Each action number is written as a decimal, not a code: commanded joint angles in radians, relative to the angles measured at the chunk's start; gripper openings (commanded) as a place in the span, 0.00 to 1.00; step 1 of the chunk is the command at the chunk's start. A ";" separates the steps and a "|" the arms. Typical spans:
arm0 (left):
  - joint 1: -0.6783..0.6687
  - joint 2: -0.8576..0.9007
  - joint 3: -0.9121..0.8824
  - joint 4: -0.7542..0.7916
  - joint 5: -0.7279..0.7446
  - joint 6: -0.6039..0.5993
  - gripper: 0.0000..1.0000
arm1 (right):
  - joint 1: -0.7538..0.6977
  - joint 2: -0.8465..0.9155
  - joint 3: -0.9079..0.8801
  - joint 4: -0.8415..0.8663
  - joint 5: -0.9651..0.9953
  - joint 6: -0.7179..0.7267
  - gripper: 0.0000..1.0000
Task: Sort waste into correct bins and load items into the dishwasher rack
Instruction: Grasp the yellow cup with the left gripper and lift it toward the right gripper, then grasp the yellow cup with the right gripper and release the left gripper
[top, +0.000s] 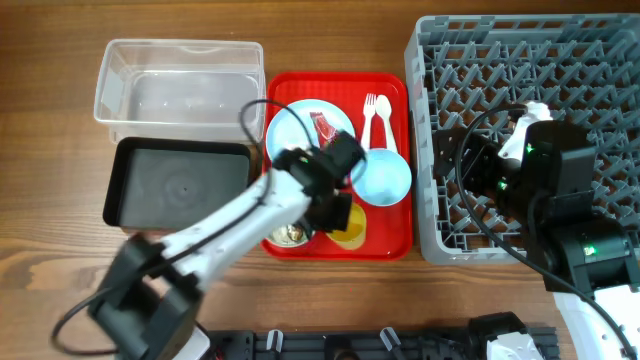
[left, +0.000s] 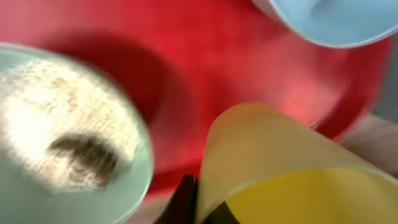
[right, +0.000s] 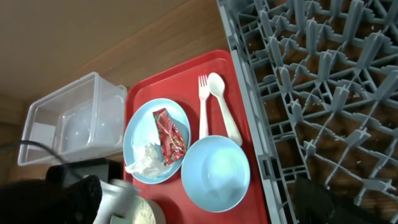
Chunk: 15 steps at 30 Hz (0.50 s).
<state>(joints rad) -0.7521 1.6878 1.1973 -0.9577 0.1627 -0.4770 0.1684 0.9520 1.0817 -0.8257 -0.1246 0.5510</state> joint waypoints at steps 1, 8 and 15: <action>0.139 -0.172 0.067 -0.024 0.207 -0.002 0.04 | 0.002 0.005 0.021 0.033 -0.171 -0.142 1.00; 0.487 -0.277 0.067 0.173 1.175 0.080 0.04 | 0.002 0.077 0.021 0.305 -0.868 -0.356 0.96; 0.481 -0.277 0.067 0.291 1.313 0.080 0.04 | 0.152 0.208 0.021 0.534 -1.202 -0.365 0.75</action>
<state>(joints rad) -0.2729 1.4193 1.2541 -0.7128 1.4342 -0.4191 0.2848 1.1564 1.0874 -0.2974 -1.2701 0.2031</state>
